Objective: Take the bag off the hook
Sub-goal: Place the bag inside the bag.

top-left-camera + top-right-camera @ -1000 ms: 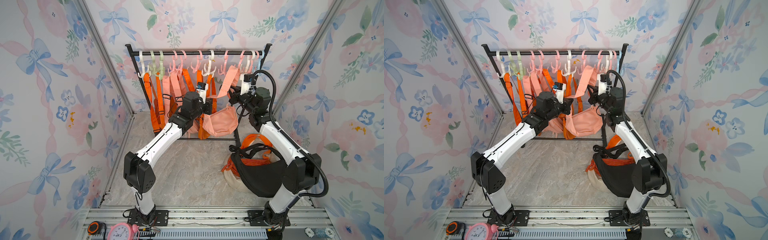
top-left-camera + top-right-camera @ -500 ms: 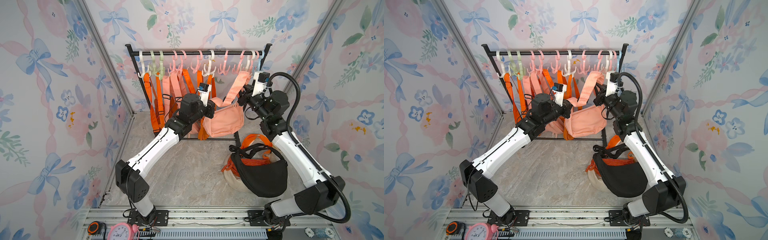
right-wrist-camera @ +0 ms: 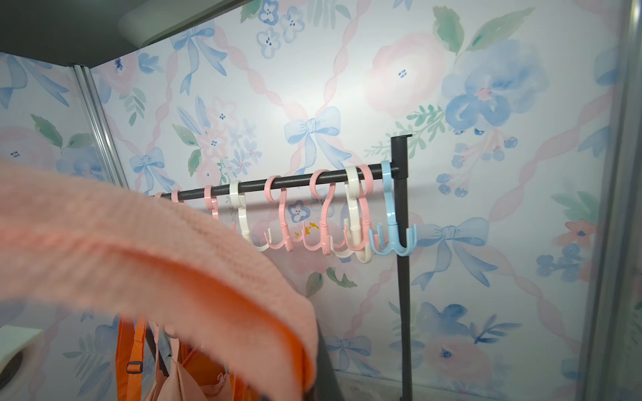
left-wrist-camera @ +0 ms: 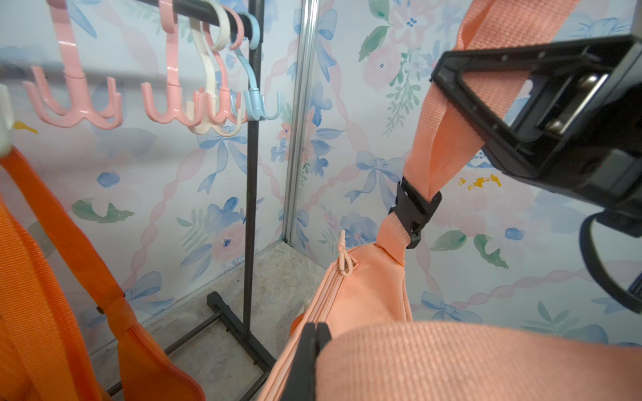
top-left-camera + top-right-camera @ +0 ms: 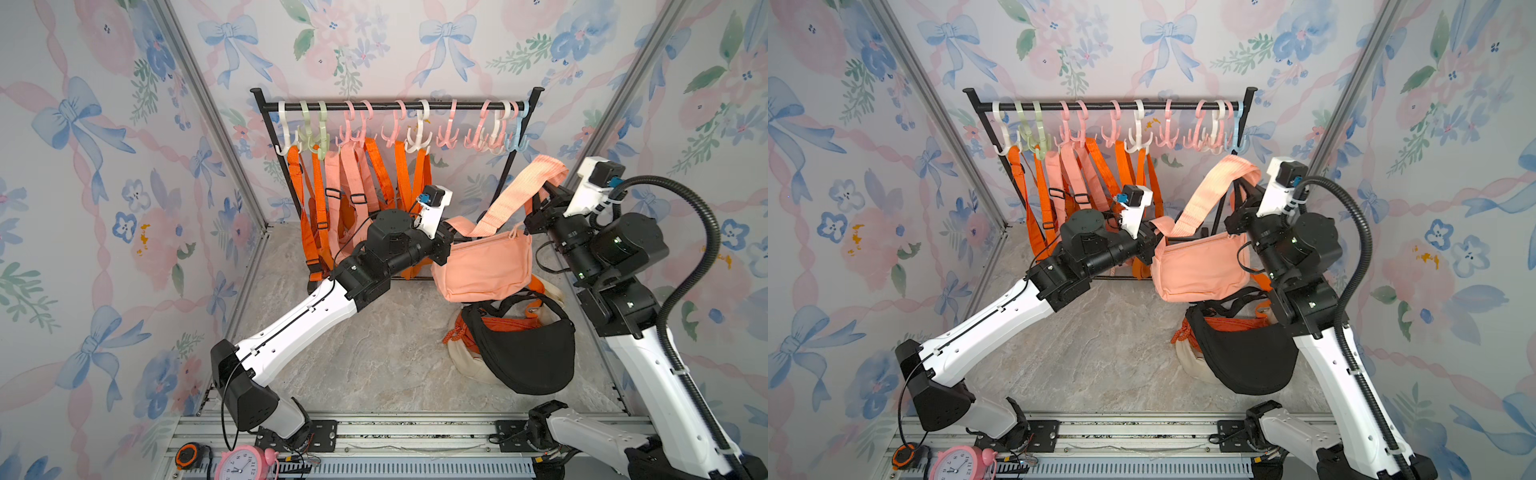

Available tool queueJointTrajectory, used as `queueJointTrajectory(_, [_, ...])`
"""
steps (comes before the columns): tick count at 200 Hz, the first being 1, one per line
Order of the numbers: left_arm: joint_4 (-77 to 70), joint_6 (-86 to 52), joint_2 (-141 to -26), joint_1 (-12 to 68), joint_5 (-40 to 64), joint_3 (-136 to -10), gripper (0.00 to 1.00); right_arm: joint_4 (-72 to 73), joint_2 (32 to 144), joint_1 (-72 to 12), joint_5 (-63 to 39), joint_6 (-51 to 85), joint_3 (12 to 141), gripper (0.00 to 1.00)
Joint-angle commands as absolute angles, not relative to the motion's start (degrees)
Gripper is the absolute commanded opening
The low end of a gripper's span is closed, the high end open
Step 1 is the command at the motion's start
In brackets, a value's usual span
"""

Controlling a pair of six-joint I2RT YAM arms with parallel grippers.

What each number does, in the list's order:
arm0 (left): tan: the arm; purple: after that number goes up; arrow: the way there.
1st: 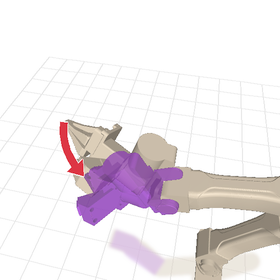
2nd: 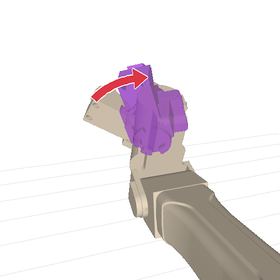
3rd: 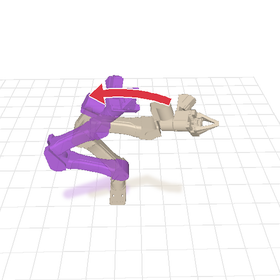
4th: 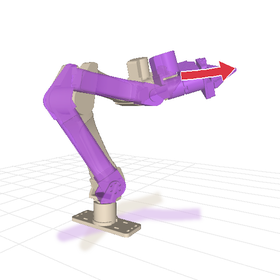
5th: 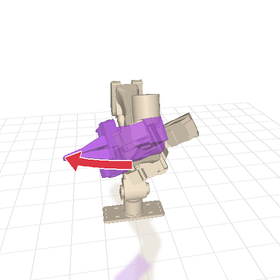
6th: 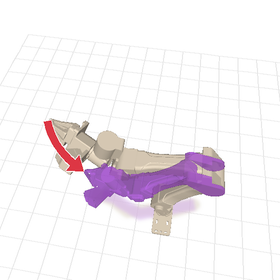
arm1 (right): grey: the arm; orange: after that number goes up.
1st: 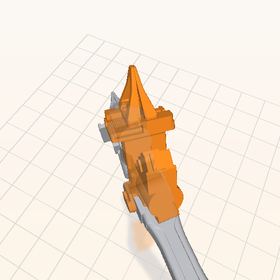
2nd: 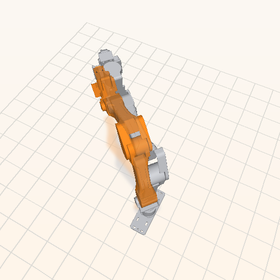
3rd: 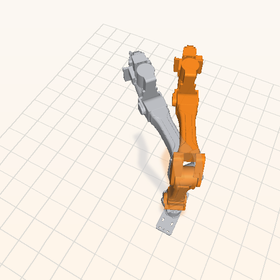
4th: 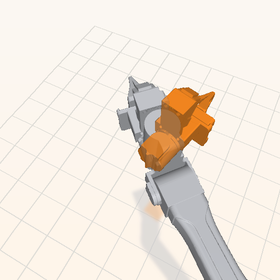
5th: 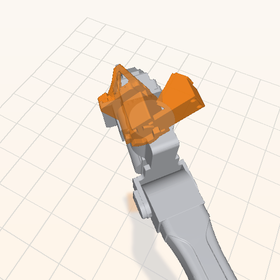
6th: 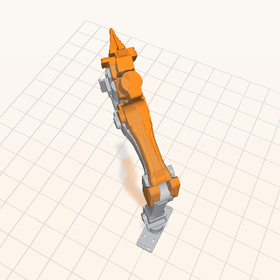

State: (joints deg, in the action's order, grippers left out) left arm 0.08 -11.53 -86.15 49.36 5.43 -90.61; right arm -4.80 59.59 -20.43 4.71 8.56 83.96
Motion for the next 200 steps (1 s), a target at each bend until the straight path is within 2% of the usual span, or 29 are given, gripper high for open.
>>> queueJointTrajectory(1, [-4.5,-10.0,-84.1,52.2,6.0,-88.5,0.0,-12.3,55.6,-21.0,8.7,8.8,83.7,0.0])
queueJointTrajectory(120, [-10.5,-6.7,-86.4,70.9,6.5,-83.7,0.0,-36.4,33.8,-20.9,20.6,7.0,81.7,0.0])
queueJointTrajectory(158, [-13.5,-8.4,-89.1,75.7,9.0,-83.2,0.0,-44.3,31.8,-21.0,24.8,5.2,84.5,0.0])
queueJointTrajectory(200, [-19.0,-14.2,-92.4,76.3,14.3,-81.4,0.0,-48.2,31.2,-21.0,29.8,5.3,83.0,0.0])
